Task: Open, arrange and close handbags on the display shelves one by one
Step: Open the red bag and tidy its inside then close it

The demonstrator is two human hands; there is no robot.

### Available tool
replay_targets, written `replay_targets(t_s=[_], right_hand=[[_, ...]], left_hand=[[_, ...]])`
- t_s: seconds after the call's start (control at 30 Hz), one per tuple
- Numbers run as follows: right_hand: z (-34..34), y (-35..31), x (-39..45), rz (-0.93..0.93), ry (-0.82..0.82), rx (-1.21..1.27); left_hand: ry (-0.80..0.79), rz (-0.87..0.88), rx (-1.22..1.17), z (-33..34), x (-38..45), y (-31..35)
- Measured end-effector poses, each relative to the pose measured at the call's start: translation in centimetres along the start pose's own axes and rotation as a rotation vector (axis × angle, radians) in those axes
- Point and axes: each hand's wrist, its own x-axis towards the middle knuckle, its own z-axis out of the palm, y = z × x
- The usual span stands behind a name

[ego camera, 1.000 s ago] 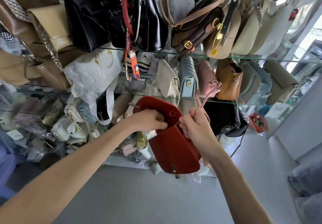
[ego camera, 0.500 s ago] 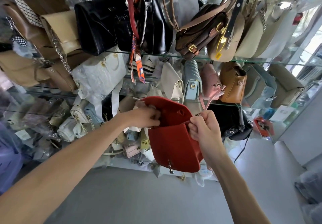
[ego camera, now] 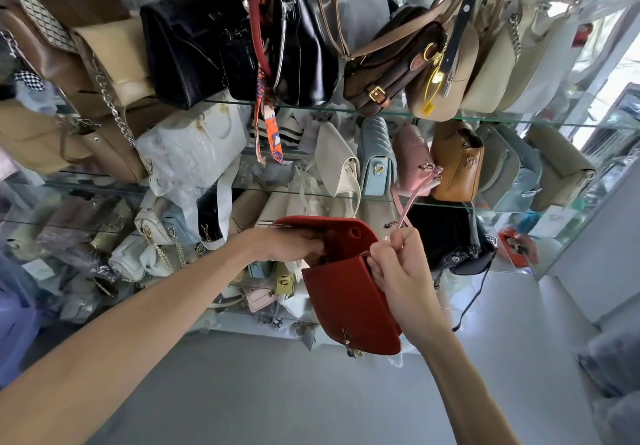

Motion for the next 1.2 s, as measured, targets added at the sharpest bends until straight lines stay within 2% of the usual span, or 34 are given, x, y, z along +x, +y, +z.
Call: replay_targets(t_s=[0.1, 0.17, 0.33, 0.4, 0.6, 0.77, 0.93, 1.03, 1.2], right_hand=[[0.2, 0.6, -0.3, -0.008, -0.003, 0.012], [0.2, 0.8, -0.4, 0.003, 0.028, 0.051], [0.4, 1.0, -0.6, 0.006, 0.060, 0.074], [0.5, 1.1, -0.7, 0.005, 0.063, 0.067], [1.3, 1.4, -0.7, -0.003, -0.002, 0.051], [2.0, 1.0, -1.0, -0.035, 0.000, 0.080], [1.9, 0.9, -0.7, -0.016, 0.045, 0.165], [0.6, 0.5, 0.2, -0.001, 0.135, 0.253], [-2.0, -0.4, 1.7, 0.076, 0.209, 0.533]], left_hand=[[-0.064, -0.009, -0.029, 0.1, 0.2, 0.4], [-0.080, 0.004, 0.035, -0.1, 0.2, 0.6], [0.030, 0.071, 0.390, -0.3, 0.2, -0.1], [0.041, 0.091, 0.453, -0.1, 0.5, -0.7], [0.098, 0.201, 0.501, 0.0, 0.7, -1.0], [0.108, 0.164, 0.522, -0.3, 0.0, -0.6], [0.196, 0.111, 0.370, -0.2, -0.1, -1.4], [0.199, 0.018, 0.113, -0.6, -0.2, -2.5], [0.184, 0.111, -0.488, -1.2, -1.8, -3.0]])
